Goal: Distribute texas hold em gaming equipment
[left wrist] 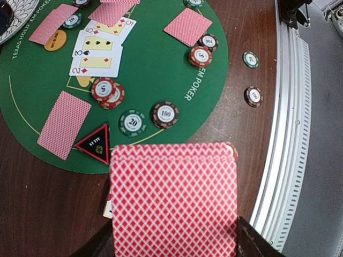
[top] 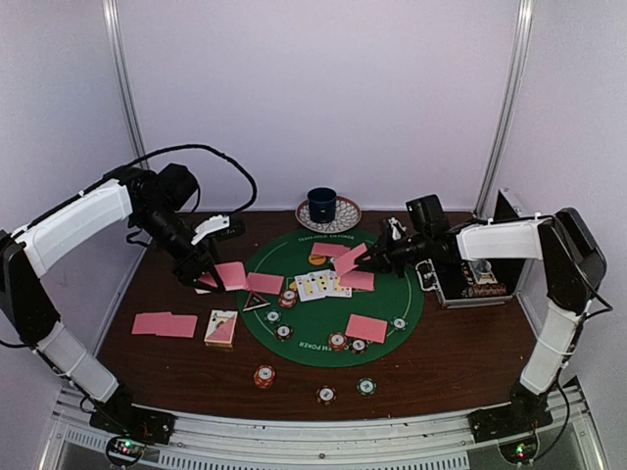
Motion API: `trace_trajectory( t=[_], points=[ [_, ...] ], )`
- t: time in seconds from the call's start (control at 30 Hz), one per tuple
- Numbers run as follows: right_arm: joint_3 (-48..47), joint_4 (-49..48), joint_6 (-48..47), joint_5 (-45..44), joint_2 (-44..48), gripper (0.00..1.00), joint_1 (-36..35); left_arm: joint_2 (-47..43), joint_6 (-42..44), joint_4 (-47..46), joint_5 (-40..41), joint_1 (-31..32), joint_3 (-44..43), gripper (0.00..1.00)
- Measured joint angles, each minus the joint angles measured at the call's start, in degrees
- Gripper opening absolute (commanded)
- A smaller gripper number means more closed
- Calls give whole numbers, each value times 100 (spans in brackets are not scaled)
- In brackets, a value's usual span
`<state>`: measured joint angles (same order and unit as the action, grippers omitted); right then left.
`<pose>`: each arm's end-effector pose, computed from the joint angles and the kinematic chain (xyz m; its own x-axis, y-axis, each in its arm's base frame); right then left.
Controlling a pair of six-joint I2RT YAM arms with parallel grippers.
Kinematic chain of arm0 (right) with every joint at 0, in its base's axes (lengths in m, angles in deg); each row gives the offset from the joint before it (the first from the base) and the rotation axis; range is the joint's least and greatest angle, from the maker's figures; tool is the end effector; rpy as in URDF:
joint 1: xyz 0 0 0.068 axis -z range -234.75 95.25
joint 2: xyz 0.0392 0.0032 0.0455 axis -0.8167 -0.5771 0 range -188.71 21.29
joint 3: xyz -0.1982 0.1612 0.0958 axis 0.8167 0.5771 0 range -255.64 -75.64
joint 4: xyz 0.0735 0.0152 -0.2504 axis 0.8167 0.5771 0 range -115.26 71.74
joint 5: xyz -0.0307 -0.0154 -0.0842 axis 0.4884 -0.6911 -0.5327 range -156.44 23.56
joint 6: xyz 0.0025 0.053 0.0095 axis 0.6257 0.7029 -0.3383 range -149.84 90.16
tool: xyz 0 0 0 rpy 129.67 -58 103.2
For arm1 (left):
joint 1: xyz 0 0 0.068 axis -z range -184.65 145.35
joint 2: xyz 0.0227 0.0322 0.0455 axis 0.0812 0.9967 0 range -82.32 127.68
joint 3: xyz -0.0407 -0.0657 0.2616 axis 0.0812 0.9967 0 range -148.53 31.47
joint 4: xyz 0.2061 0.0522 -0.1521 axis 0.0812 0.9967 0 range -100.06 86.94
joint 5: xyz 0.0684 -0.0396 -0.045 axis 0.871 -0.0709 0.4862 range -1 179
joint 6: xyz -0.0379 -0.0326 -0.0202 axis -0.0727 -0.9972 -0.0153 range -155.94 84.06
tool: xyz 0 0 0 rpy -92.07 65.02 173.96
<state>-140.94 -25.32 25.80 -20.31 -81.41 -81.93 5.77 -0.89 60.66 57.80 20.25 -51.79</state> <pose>0.3331 0.1997 0.2101 -0.9867 0.1365 -0.0879 -0.0211 0.4288 0.9031 0.2520 -0.1374 0.3153 -0.4448 0.7481 -0.4924 0.8953 0.3564 -0.2673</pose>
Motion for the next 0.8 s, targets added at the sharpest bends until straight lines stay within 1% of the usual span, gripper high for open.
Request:
trace_trajectory(
  t=[0.3, 0.47, 0.53, 0.6, 0.67, 0.8],
  points=[
    [17, 284, -754, -874, -581, 0, 87, -111, 116, -26, 31, -225, 271, 0],
    [17, 304, -922, -1176, -726, 1, 87, -289, 284, -55, 35, -605, 621, 0],
    [20, 319, -957, -1276, -728, 11, 85, -415, 369, -83, 57, -774, 785, 0],
    [22, 343, -1040, -1368, -728, 27, 85, -592, 498, -144, 111, -925, 1029, 0],
    [35, 393, -1097, -1471, -726, 40, 85, -717, 612, -192, 186, -1023, 1268, 0],
    [74, 647, -1239, -1727, -664, 61, 55, -796, 846, -326, 332, -1252, 1790, 0]
  ],
)
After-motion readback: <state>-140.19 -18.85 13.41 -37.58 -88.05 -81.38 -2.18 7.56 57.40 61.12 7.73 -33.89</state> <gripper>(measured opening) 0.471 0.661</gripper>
